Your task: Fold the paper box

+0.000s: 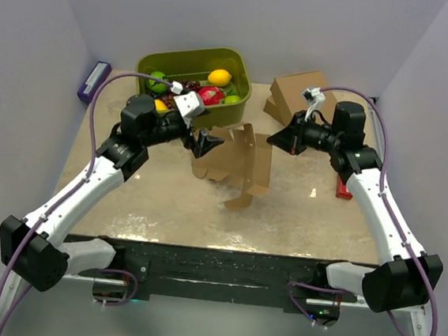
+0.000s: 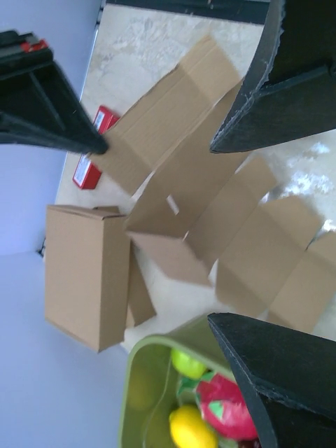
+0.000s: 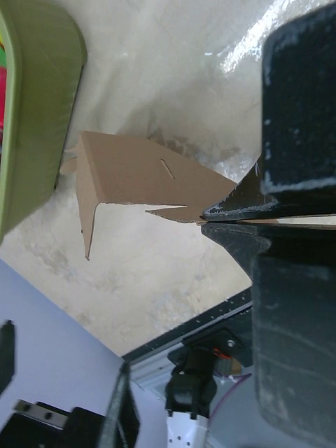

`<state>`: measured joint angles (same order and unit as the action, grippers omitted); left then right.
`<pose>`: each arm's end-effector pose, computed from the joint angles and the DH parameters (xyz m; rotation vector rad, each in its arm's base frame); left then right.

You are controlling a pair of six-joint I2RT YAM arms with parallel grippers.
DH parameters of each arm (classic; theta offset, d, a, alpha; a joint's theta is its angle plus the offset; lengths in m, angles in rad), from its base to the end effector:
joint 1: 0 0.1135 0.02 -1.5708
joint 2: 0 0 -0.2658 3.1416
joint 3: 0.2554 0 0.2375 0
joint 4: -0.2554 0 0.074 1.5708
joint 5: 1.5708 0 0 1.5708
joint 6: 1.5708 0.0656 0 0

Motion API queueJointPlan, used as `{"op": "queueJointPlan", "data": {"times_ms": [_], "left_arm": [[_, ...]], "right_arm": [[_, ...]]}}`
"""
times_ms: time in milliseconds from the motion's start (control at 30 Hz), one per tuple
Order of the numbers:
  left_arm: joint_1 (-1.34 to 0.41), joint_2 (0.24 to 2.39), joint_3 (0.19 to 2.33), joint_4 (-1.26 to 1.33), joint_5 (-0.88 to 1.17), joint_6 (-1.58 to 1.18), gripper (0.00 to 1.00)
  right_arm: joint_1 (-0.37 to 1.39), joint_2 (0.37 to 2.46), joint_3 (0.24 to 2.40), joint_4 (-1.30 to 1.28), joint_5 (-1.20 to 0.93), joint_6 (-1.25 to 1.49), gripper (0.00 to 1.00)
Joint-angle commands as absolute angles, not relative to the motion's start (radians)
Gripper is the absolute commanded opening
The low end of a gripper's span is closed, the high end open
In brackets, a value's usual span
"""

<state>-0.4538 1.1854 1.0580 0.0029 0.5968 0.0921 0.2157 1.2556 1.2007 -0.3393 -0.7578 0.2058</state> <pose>0.2381 -0.1572 0.3742 0.8885 1.4888 -0.7719 0.2665 0.1045 0.3668 -0.5194 1.9173 1.0153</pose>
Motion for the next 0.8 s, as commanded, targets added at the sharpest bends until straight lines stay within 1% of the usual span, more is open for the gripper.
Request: {"op": "queueJointPlan", "data": {"times_ms": [0,200,367,500,633,733,767], "left_arm": [[-0.454,1.190,1.106,0.002,0.535,0.175,1.00],[-0.454,1.230,1.106,0.002,0.617,0.202,0.99],[-0.454,1.253,1.100,0.002,0.624,0.203,0.99],[-0.460,1.276,1.095,0.002,0.693,0.192,0.99],[-0.469,1.313,1.104,0.009,0.701,0.176,0.99],[-0.480,1.344,1.121,0.009,0.669,0.152,0.94],[-0.485,1.354,1.129,0.011,0.666,0.138,0.91]], "right_arm": [[0.247,1.230,1.250,-0.393,-0.815,0.167,0.00],[0.270,1.229,1.243,-0.391,-0.841,0.167,0.00],[0.287,1.218,1.226,-0.385,-0.850,0.161,0.00],[0.291,1.210,1.213,-0.391,-0.848,0.160,0.00],[0.302,1.215,1.207,-0.390,-0.848,0.155,0.00],[0.310,1.226,1.204,-0.385,-0.847,0.153,0.00],[0.313,1.232,1.203,-0.384,-0.848,0.153,0.00]]}}
